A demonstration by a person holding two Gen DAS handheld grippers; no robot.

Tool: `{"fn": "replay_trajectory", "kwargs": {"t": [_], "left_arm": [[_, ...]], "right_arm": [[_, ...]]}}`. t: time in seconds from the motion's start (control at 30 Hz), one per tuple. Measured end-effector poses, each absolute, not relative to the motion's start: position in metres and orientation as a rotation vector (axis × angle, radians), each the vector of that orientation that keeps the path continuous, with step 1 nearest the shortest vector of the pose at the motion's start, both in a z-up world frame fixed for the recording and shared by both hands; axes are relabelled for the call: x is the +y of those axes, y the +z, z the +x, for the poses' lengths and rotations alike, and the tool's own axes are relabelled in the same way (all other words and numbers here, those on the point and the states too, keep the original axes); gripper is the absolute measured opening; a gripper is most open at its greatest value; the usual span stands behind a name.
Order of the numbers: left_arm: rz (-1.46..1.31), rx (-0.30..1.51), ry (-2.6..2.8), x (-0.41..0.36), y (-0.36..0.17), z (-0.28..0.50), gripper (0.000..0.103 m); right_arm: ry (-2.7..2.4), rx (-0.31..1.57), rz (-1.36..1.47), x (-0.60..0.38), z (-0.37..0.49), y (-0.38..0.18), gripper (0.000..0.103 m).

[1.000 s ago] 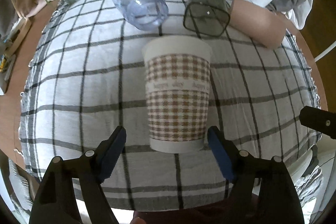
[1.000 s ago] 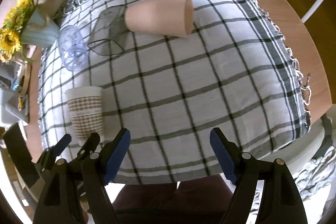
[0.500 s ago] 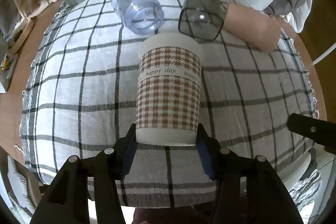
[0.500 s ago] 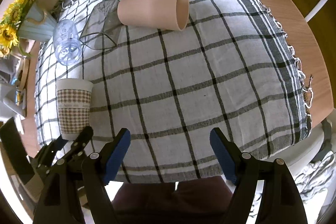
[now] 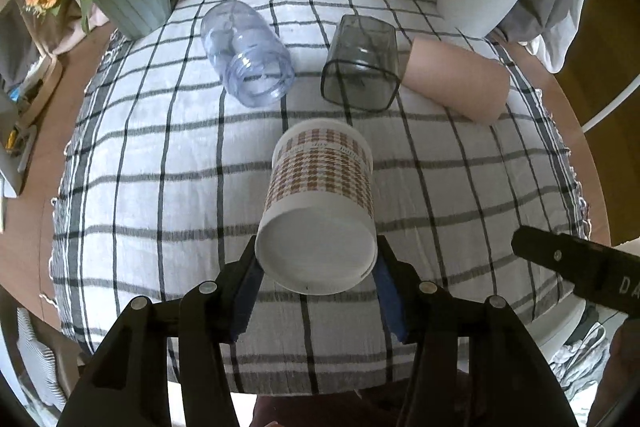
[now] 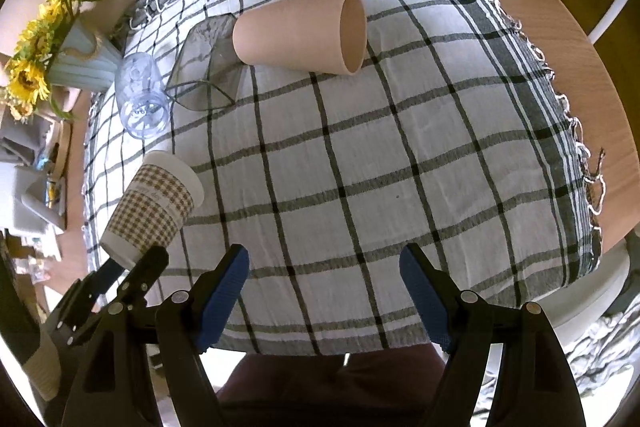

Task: Flip cup upside down
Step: 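Lower the inverted paper cup onto the cloth and open the right gripper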

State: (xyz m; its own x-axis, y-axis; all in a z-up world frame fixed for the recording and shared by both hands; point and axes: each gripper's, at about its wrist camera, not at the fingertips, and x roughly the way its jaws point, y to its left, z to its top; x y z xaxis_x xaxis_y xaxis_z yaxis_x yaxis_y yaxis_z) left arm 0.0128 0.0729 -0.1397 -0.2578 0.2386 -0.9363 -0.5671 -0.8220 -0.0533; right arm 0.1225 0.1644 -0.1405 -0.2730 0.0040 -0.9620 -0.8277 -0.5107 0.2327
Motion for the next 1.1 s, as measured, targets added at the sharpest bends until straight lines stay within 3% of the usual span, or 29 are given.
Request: {"fn": "replay_trajectory", "kwargs": {"t": [0.73, 1.0, 1.1], "left_arm": [[-1.506, 0.398, 2.075, 0.096, -0.152, -0.015, 0.053], [-1.417, 0.387, 2.161, 0.083, -0.121, -0.002, 0.093], [-1.352, 0.381, 2.224, 0.073, -0.099, 0.007, 0.095]], "right_arm": [[1.83, 1.024, -1.355, 0.17, 0.118, -0.136, 0.077], [1.835, 1.008, -1.344, 0.17, 0.118, -0.129, 0.077], [1.852, 0.988, -1.312, 0.167, 0.12, -0.116, 0.078]]}}
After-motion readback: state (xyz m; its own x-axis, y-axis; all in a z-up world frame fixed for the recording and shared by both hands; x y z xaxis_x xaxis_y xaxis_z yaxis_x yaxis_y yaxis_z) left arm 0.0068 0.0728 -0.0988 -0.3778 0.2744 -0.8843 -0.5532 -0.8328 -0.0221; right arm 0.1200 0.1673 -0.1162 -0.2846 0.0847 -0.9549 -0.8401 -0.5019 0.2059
